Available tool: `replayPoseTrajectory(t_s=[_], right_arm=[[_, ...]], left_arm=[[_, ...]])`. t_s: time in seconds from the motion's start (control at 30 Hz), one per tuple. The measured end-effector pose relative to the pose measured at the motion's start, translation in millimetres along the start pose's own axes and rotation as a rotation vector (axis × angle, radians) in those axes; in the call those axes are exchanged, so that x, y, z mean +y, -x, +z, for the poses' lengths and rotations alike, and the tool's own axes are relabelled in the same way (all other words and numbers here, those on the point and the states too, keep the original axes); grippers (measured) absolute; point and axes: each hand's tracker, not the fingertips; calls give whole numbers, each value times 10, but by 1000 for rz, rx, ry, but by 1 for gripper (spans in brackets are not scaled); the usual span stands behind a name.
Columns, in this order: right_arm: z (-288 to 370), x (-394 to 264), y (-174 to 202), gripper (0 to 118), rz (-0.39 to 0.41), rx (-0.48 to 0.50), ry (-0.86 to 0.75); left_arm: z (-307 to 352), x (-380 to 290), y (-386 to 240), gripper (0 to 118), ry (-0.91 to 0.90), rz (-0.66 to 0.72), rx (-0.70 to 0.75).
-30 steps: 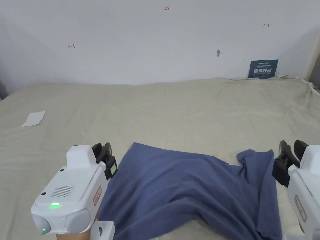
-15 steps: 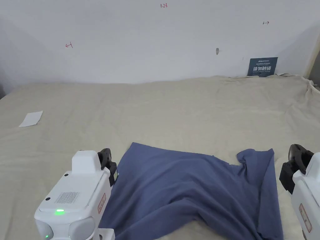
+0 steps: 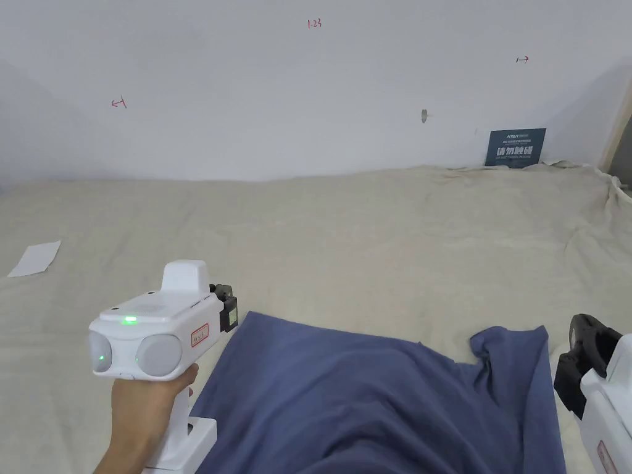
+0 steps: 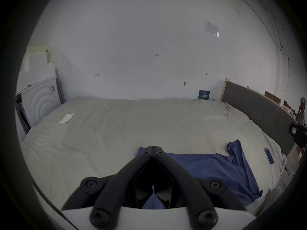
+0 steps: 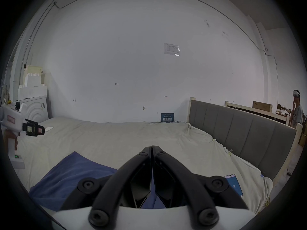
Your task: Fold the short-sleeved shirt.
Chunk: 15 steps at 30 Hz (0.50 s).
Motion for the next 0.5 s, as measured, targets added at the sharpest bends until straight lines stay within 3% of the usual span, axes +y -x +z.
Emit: replayPoseTrajectory(t_s=[0.4,0.47,0.5], right_arm=[[-718,-175,-45,0,17,-16,56],[-796,-223,-64,0,23,-20,68],[-820,-242,-73,0,24,-20,74]], left_arm=[[-1846,55,206,0,383,-37,-21],[-2048,7,247,10,407,-14,3],[-2132,-6,272,22,419,-4,3]])
